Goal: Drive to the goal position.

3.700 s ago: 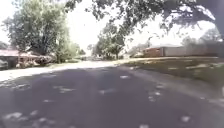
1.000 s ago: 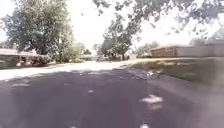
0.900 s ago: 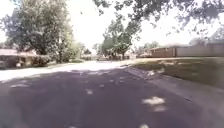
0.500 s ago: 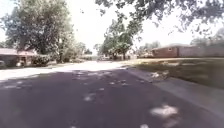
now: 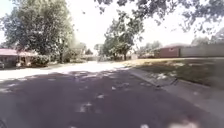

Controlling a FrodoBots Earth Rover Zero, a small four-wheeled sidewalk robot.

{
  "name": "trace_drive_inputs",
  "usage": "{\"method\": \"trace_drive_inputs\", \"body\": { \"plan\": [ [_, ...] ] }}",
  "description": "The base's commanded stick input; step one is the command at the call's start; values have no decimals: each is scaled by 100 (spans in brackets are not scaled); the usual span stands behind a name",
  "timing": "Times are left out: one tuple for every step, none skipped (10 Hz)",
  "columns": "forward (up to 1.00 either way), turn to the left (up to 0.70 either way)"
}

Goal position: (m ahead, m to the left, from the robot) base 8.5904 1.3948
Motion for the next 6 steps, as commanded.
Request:
{"method": "trace_drive_inputs", "body": {
  "plan": [
    [70,0],
    [70,0],
    [70,0],
    [70,0],
    [70,-32],
    [70,-35]
  ]
}}
